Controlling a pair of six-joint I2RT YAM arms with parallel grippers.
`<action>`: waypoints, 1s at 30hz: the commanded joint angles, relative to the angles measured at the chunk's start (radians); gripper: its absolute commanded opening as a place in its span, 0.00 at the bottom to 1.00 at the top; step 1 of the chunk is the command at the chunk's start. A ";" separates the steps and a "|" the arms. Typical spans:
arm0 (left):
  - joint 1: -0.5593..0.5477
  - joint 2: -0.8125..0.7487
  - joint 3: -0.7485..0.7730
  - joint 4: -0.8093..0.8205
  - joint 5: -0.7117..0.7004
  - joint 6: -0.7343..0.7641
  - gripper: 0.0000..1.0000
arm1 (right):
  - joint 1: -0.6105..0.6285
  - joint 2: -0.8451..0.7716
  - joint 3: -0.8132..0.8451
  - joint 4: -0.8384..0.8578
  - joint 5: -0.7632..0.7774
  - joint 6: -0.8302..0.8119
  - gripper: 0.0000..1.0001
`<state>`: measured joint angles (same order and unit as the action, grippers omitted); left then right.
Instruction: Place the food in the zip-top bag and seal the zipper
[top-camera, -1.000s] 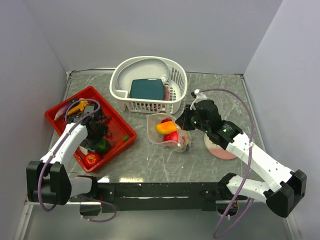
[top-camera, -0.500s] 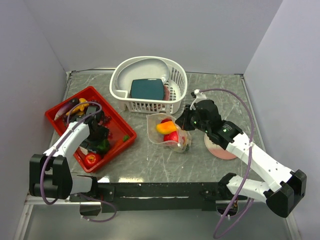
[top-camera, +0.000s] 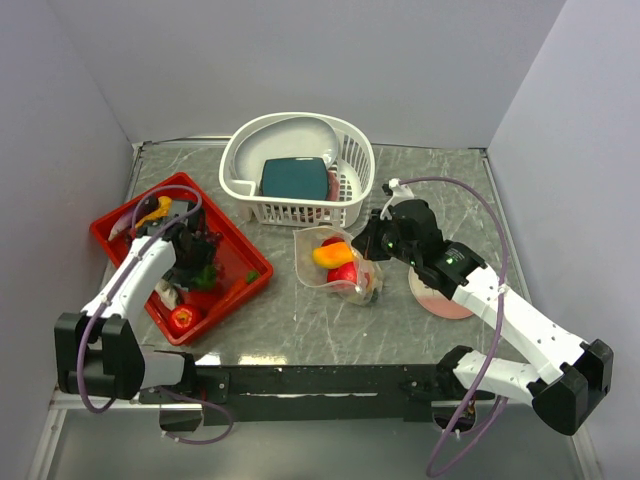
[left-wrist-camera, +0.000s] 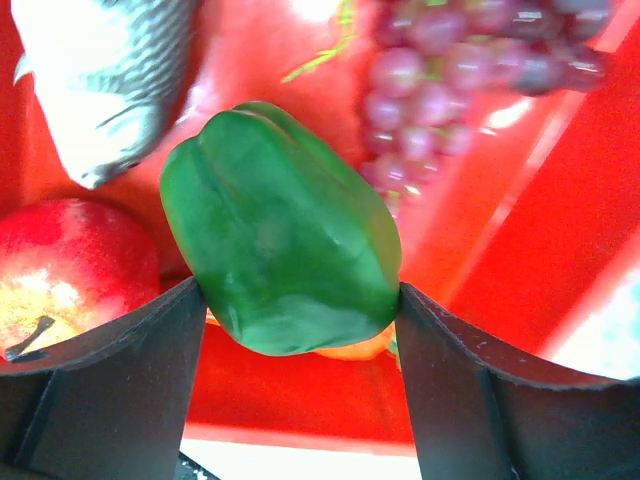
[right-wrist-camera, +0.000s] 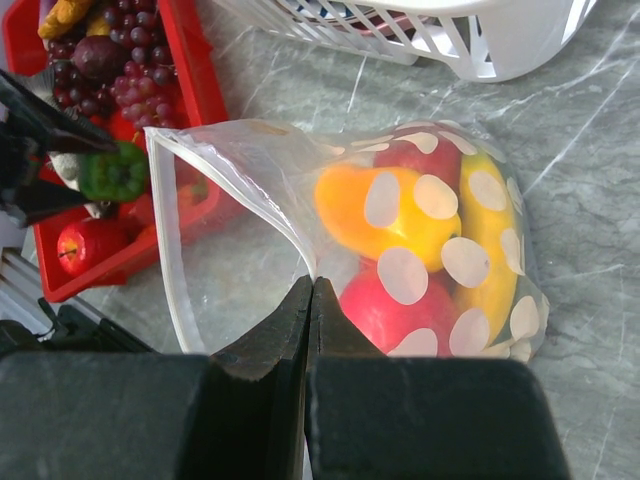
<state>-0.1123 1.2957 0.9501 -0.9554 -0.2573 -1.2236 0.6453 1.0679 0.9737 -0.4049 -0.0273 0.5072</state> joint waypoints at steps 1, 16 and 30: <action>0.000 -0.087 0.067 -0.006 -0.005 0.107 0.33 | -0.001 -0.025 -0.001 0.017 0.026 -0.019 0.00; -0.372 -0.190 0.262 0.126 0.070 0.282 0.24 | -0.001 -0.008 0.051 -0.021 0.073 -0.009 0.00; -0.701 -0.084 0.450 0.205 0.130 0.260 0.24 | 0.001 -0.017 0.072 -0.055 0.142 0.022 0.00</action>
<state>-0.7624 1.2015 1.3617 -0.8097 -0.1520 -0.9642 0.6453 1.0679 0.9966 -0.4515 0.0692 0.5156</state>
